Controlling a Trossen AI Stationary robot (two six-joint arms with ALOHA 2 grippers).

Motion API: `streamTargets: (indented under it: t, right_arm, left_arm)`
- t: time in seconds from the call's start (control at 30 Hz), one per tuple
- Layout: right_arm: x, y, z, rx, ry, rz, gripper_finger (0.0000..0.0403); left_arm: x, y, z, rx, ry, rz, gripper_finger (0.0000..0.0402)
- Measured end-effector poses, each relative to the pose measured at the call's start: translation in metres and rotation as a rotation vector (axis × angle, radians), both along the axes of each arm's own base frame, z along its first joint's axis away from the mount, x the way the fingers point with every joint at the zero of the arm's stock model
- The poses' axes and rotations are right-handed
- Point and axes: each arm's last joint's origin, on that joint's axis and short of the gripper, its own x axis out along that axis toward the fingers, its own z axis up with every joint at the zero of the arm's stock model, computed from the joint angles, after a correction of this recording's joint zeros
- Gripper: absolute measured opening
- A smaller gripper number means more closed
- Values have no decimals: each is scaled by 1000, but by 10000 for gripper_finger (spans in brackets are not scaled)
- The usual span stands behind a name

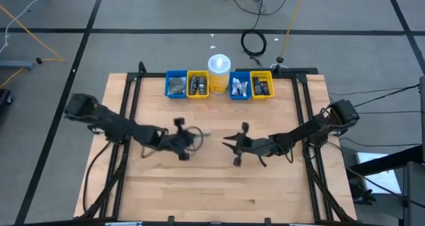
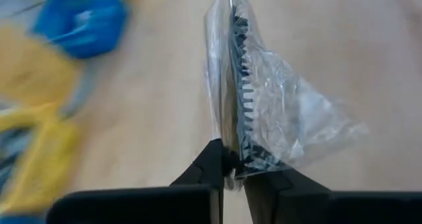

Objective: Pick & Place Travel size toiletries
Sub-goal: Put the black hairbrush into the left blue bin

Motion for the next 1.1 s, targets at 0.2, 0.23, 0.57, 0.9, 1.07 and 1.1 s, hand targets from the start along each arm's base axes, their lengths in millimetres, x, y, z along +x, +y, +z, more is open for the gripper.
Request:
streamTargets:
  t: [0.2,0.23,0.57,0.9,1.07,1.1]
  right_arm:
    - [-23,-11,-38,212,-139,-161,97]
    - [-25,-13,-46,222,-160,-207,97]
    - [-20,-18,-108,236,-162,-338,98]
    - [-5,-19,-111,223,-176,-343,98]
    - [-6,-18,-112,218,-166,-340,98]
    - [-6,-18,-112,218,-166,-340,98]
  left_arm:
    - [-38,39,55,-75,-109,242,10]
    - [-43,48,62,-99,-136,289,12]
    - [-80,161,113,-298,121,575,13]
    - [-59,252,122,-324,621,547,10]
    - [-39,276,102,-304,803,353,38]
    - [-36,279,97,-302,824,325,45]
